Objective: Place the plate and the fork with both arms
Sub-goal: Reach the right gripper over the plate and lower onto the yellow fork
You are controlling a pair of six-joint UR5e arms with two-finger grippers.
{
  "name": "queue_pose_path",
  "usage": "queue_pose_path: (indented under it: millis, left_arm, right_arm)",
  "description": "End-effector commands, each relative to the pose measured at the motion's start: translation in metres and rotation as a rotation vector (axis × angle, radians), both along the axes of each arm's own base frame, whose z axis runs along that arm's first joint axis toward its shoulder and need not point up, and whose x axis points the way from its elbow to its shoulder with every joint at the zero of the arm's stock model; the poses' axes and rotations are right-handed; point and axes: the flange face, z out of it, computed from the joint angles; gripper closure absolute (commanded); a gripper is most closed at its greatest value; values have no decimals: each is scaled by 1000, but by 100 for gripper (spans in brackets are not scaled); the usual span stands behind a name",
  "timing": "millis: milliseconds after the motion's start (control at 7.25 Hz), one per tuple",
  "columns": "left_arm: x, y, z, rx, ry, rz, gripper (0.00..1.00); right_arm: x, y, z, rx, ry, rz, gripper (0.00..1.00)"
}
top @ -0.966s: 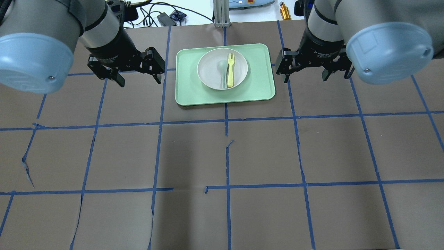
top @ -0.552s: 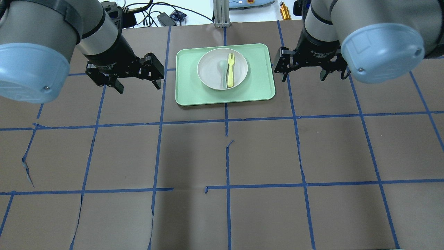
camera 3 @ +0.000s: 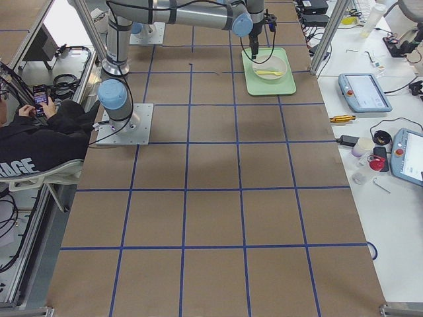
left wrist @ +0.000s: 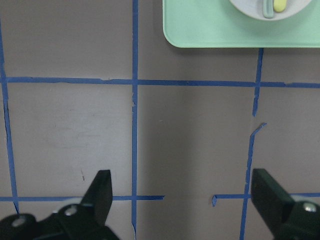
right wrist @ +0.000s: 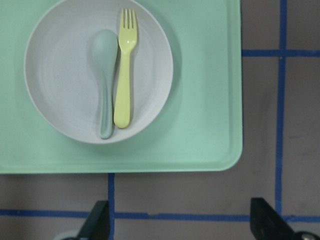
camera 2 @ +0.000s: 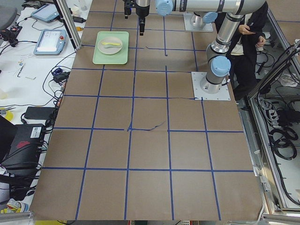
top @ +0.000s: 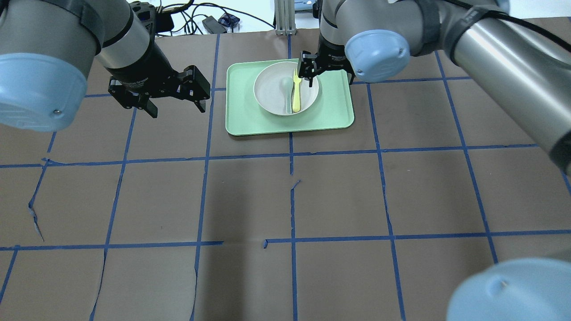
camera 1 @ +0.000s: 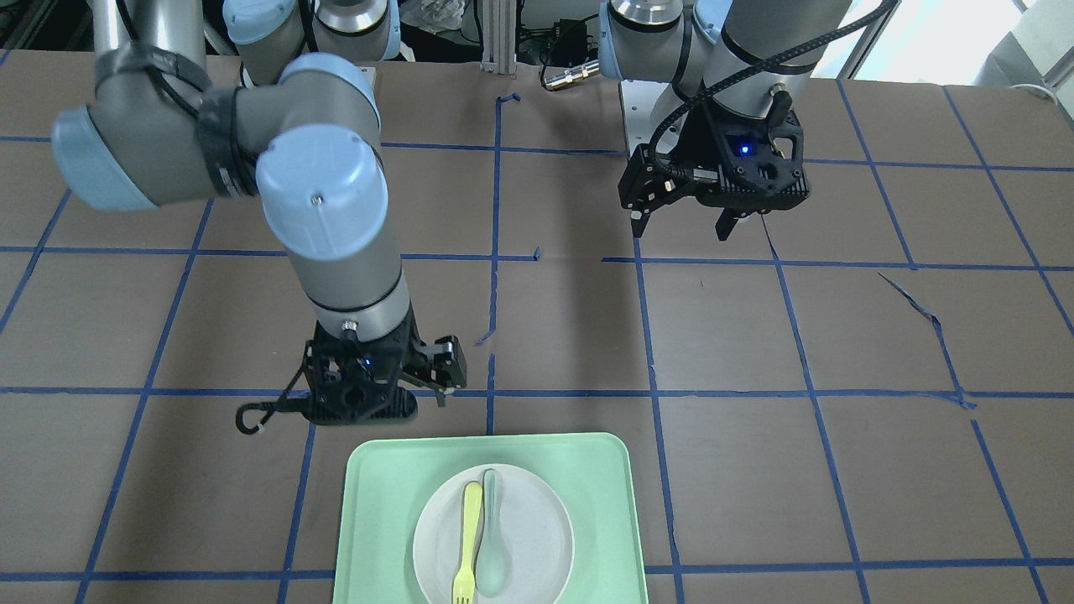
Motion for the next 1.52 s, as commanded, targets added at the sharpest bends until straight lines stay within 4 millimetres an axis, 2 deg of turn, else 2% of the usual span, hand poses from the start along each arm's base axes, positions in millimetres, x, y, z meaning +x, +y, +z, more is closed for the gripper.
queue_pose_path:
  millis: [0, 138, 276, 414, 552, 690, 828, 966, 1241, 1379]
  left_arm:
    - [0, 0, 1, -2, 0, 0, 0]
    - [0, 1, -4, 7, -1, -2, 0]
    - [4, 0, -5, 9, -35, 2, 0]
    - [5, 1, 0, -2, -40, 3, 0]
    - [5, 2, -1, -1, -40, 4, 0]
    - [4, 2, 0, -2, -38, 6, 0]
    - [5, 2, -2, -1, -38, 7, 0]
    - [4, 2, -2, -1, -38, 4, 0]
    - [4, 1, -3, 2, -38, 3, 0]
    - [4, 1, -3, 2, -38, 3, 0]
  right_arm:
    - [24, -46, -74, 60, -10, 2, 2]
    - [28, -47, -85, 70, -15, 5, 3]
    - [37, -56, -113, 72, -62, -9, 11]
    - [44, -70, -127, 49, -80, -32, 16]
    - [46, -77, -115, 24, -86, -29, 29]
    - [46, -76, -116, 27, -82, -31, 34]
    - [45, -76, -122, 33, -74, -32, 62]
    - [46, -77, -128, 39, -73, -36, 62]
    - [47, -82, -152, 57, -65, -24, 60]
    - [47, -82, -155, 60, -64, -25, 60]
